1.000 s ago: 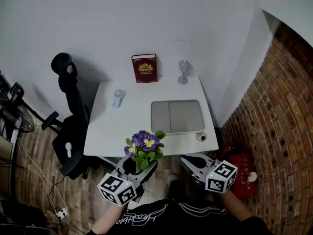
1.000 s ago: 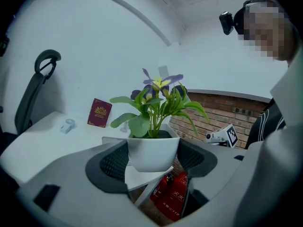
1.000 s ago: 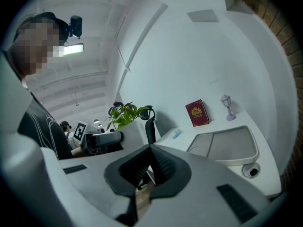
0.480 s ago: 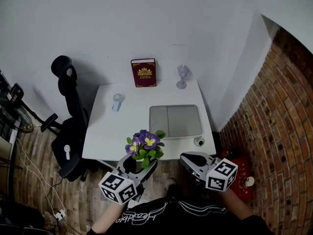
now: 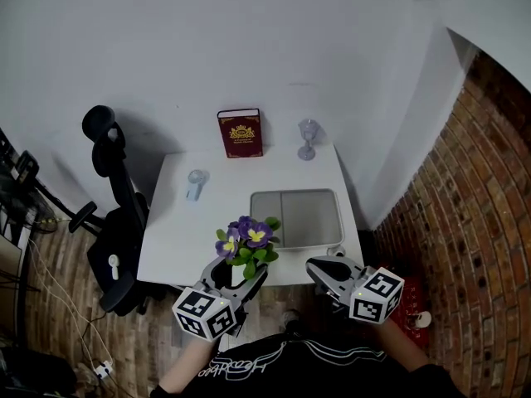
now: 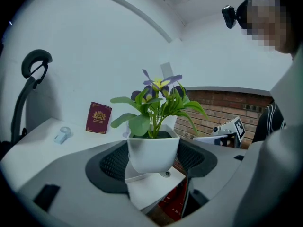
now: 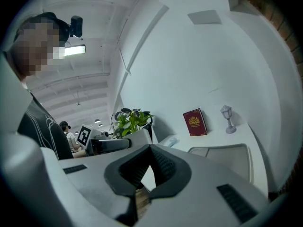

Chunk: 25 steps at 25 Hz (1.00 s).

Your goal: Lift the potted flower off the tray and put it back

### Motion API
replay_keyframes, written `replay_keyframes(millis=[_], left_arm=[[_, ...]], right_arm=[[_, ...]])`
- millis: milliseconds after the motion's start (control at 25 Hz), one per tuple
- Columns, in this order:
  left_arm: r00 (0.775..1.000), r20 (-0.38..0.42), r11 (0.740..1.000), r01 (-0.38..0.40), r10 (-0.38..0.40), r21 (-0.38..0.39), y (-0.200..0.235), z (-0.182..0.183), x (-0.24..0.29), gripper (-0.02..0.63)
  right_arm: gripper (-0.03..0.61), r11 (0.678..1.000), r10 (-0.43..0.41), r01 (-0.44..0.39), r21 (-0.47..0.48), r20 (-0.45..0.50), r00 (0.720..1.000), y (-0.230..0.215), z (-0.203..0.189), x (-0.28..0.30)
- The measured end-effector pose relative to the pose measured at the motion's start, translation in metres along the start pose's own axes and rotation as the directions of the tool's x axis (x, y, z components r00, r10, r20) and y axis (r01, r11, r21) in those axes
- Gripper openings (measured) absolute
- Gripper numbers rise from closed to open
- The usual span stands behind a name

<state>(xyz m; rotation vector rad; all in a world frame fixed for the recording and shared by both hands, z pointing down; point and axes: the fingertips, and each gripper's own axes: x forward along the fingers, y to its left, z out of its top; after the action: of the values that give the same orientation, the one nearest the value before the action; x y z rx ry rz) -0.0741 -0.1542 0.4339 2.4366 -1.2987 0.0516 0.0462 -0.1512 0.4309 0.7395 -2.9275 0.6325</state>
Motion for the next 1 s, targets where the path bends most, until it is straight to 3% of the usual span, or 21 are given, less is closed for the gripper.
replay_keyframes(millis=[440, 1000], left_arm=[[0.994, -0.091, 0.992, -0.049, 0.06, 0.119, 0.036, -0.017, 0.072, 0.339], [0.962, -0.233, 0.981, -0.109, 0.145, 0.16, 0.096, -0.088, 0.14, 0.339]], right_arm=[[0.002, 0.999, -0.033, 0.033, 0.003, -0.009, 0.999, -0.05, 0.018, 0.006], [0.002, 0.995, -0.091, 0.092, 0.028, -0.037, 0.995, -0.093, 0.014, 0.0]])
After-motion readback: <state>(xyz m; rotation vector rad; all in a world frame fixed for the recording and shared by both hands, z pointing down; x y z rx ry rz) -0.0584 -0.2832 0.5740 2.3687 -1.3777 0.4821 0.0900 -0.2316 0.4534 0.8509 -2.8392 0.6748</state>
